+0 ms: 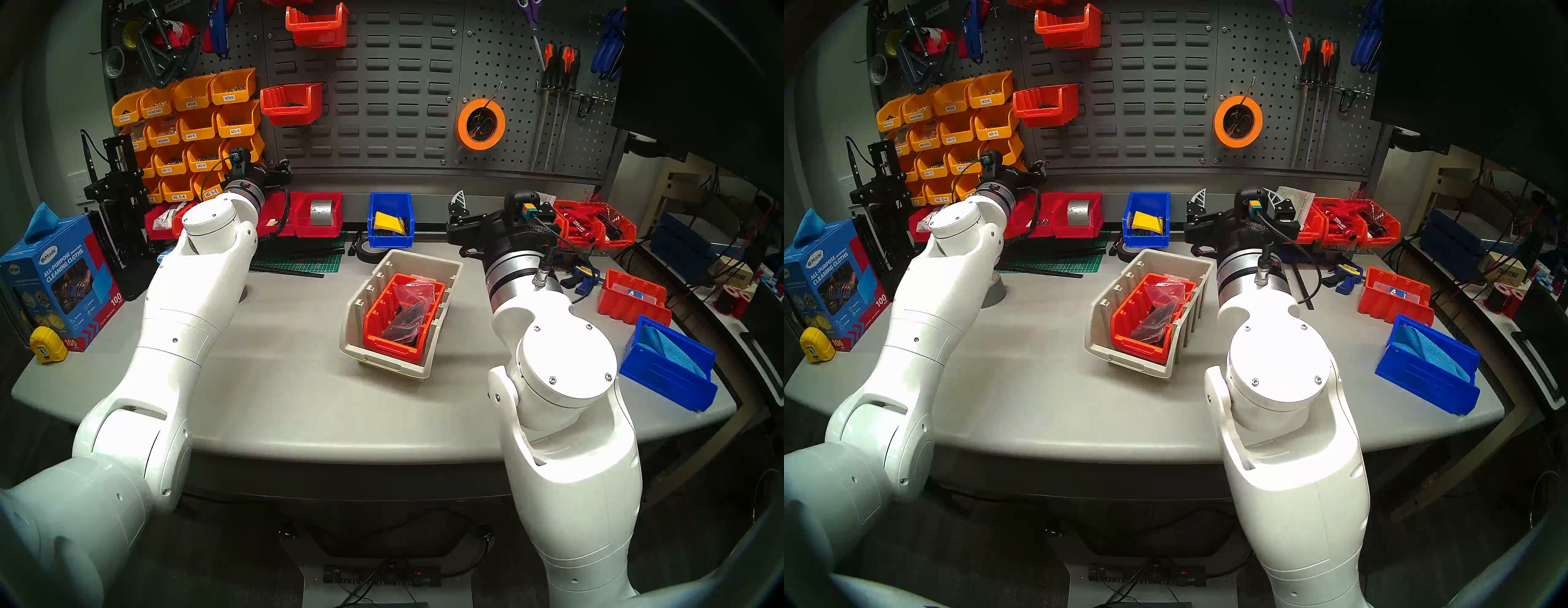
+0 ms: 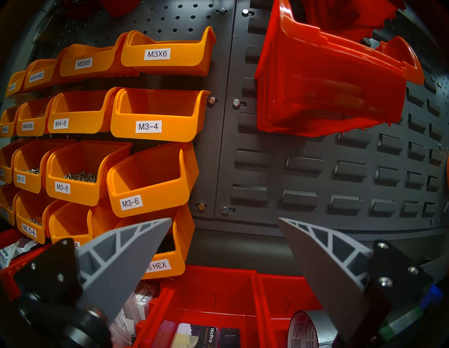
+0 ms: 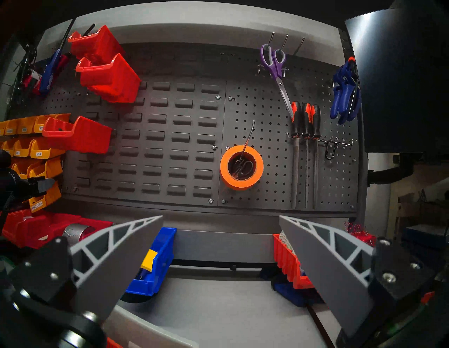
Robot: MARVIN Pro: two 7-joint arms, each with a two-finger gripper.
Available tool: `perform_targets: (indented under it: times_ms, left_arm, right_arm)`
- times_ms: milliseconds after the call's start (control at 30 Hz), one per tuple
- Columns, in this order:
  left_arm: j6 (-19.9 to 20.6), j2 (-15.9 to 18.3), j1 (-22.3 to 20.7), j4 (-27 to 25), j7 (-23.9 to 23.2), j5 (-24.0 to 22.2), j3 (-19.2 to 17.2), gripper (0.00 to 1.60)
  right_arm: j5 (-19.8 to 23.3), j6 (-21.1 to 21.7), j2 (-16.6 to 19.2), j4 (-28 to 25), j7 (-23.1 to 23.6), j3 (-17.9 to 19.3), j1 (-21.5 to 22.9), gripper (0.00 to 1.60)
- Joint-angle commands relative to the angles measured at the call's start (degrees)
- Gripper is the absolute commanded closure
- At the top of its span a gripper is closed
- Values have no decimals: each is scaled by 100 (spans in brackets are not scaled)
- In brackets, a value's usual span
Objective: Hang all the unorganized tool boxes onto the wall
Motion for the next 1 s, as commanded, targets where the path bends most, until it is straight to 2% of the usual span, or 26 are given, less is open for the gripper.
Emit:
perform_targets:
  times_ms: [0,233,367,633,967]
  left_arm:
    - [-36,-15,-101,-76,11,9,-14,0]
    - [-36,-14,-101,-76,9,8,-14,0]
    - [-36,-14,-101,-76,8,9,-15,0]
    - [-36,-15,-101,-76,7,9,-15,0]
    - [-35,-14,-101,-76,5,9,-15,0]
  right_arm:
    - [295,299,454,-408,-630,-571,-347,0]
    - [781,356,970,-408,-1438,-979,-433,0]
    - [1048,291,1170,-408,-1736,-1080,-478,0]
    - [1825,176,1618,-408,-2693,-1266,-479,0]
    - [2705,-33,1934,-408,-3409,-1453,-347,0]
